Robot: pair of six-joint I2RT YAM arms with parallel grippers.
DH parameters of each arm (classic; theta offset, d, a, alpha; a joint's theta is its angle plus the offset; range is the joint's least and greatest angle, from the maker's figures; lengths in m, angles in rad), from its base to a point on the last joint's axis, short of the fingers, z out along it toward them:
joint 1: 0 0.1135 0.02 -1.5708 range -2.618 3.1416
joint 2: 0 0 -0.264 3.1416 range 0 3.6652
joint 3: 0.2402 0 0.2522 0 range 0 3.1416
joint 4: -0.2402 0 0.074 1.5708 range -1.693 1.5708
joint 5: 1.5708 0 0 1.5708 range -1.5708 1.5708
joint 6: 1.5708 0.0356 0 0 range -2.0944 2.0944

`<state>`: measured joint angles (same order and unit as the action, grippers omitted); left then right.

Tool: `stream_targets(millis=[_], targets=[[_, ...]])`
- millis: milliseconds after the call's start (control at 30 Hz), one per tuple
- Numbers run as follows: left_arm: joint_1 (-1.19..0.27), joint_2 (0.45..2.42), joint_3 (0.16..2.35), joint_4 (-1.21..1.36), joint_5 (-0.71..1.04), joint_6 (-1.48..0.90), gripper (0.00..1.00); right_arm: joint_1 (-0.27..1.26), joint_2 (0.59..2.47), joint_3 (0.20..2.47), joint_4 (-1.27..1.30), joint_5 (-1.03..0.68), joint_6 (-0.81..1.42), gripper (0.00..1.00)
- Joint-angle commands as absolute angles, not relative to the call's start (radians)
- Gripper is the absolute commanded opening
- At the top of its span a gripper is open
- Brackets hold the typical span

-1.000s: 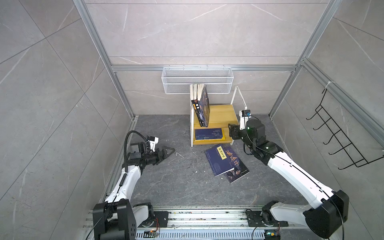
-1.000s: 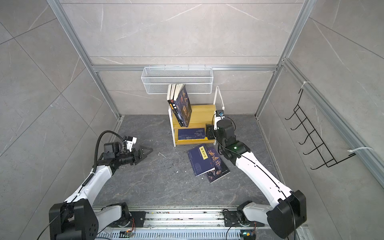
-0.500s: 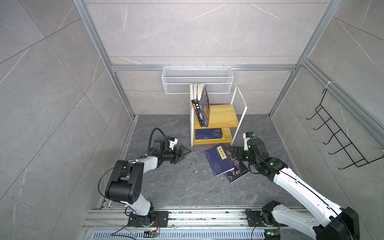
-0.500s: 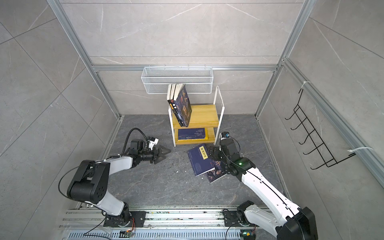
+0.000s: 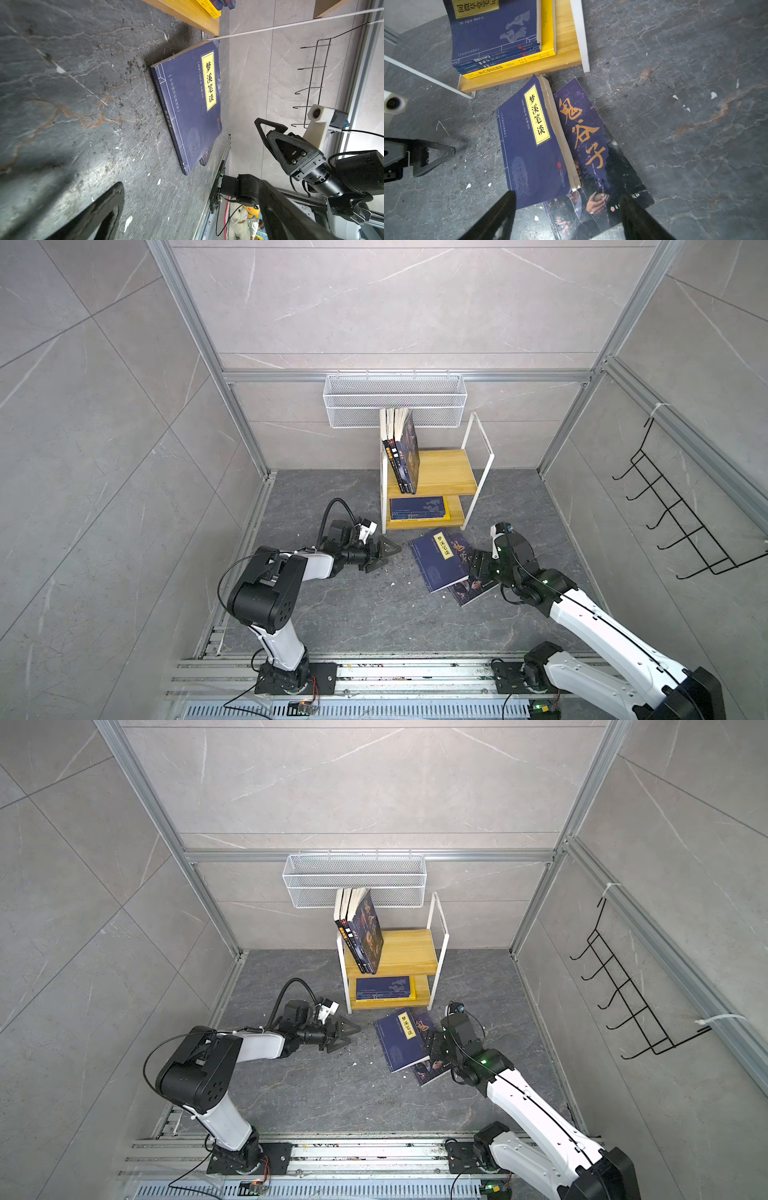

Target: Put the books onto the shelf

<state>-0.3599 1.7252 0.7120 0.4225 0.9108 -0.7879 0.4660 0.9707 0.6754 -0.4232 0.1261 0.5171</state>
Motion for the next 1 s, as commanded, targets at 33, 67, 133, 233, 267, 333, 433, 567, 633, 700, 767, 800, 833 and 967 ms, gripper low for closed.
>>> stream_targets(millis=[33,67,133,233,267,333,433,567,633,700,767,800,833,967], targets=[[-0.370,1.698,0.707,0.480,0.876,-0.822,0.99,0.469,0.989,0.659,-0.422,0.123,0.516,0.78],[-0.371,1.695,0.699,0.496,0.863,-0.831,0.99,0.470,0.997,0.655,-0.416,0.126,0.511,0.78],[-0.373,1.688,0.692,0.507,0.850,-0.843,1.00,0.469,1.017,0.645,-0.404,0.134,0.499,0.76],[-0.374,1.686,0.691,0.474,0.844,-0.850,0.99,0.470,1.058,0.638,-0.390,0.133,0.492,0.72],[-0.377,1.692,0.693,0.466,0.841,-0.854,0.99,0.469,1.077,0.635,-0.375,0.132,0.491,0.70],[-0.382,1.710,0.711,0.446,0.849,-0.870,0.99,0.469,1.124,0.625,-0.330,0.115,0.496,0.67],[-0.386,1.727,0.739,0.434,0.869,-0.911,0.99,0.469,1.225,0.659,-0.292,0.057,0.494,0.62],[-0.405,1.731,0.724,0.471,0.860,-0.934,0.99,0.469,1.331,0.698,-0.221,0.031,0.474,0.60],[-0.415,1.735,0.726,0.472,0.853,-0.946,0.99,0.468,1.380,0.722,-0.200,0.026,0.470,0.59],[-0.425,1.742,0.730,0.474,0.852,-0.964,0.99,0.469,1.426,0.743,-0.181,0.009,0.469,0.57],[-0.434,1.750,0.725,0.499,0.847,-0.976,0.99,0.469,1.453,0.750,-0.162,0.007,0.463,0.52],[-0.439,1.755,0.718,0.516,0.840,-0.980,0.99,0.469,1.459,0.748,-0.155,0.022,0.462,0.51],[-0.444,1.755,0.709,0.538,0.831,-0.986,0.99,0.470,1.465,0.743,-0.149,0.039,0.461,0.48],[-0.456,1.755,0.706,0.566,0.821,-1.002,0.99,0.466,1.504,0.729,-0.129,0.047,0.458,0.40]])
